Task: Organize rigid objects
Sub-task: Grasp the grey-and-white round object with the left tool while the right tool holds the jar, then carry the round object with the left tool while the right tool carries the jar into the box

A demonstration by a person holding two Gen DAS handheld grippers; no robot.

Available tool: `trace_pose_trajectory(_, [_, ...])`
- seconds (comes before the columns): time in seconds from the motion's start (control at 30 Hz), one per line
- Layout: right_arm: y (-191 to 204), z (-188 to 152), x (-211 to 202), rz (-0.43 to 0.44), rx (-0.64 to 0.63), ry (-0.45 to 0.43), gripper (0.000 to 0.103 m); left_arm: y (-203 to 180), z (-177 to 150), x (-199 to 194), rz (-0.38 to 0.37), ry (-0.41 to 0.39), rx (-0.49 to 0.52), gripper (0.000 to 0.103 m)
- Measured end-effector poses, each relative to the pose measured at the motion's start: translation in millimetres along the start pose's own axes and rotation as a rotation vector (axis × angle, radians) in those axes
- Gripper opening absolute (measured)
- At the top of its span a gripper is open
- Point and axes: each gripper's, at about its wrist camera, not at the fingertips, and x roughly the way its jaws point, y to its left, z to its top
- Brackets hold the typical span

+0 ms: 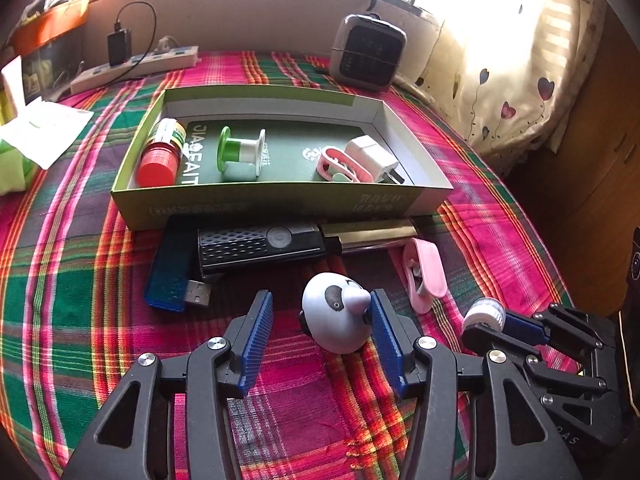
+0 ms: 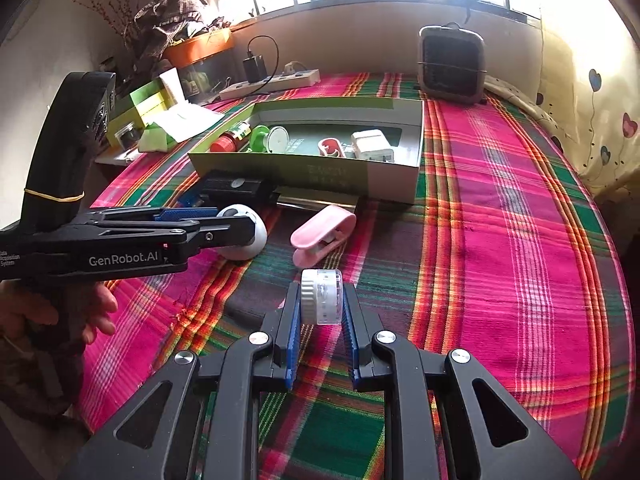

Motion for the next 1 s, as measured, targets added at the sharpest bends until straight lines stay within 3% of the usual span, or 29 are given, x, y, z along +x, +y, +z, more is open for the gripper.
trace_pose_trajectory(0.43, [-1.6, -1.0, -2.3, 0.018, 0.003, -0.006, 0.02, -3.1, 1.2, 1.8, 0.015, -0.007, -0.011, 0.048])
trace_pose_trajectory(0.73, [-0.9, -1.3, -2.4, 0.019, 0.002, -0.006, 0.02, -4.4, 0.3, 0.4, -0.016, -0.013, -0.011, 0.033])
trace_pose_trajectory(1.0, [-0.6, -1.6, -1.9, 0.015, 0.001, -0.004, 0.02, -5.0, -0.9, -1.9, -0.019, -0.023, -0.011, 0.031])
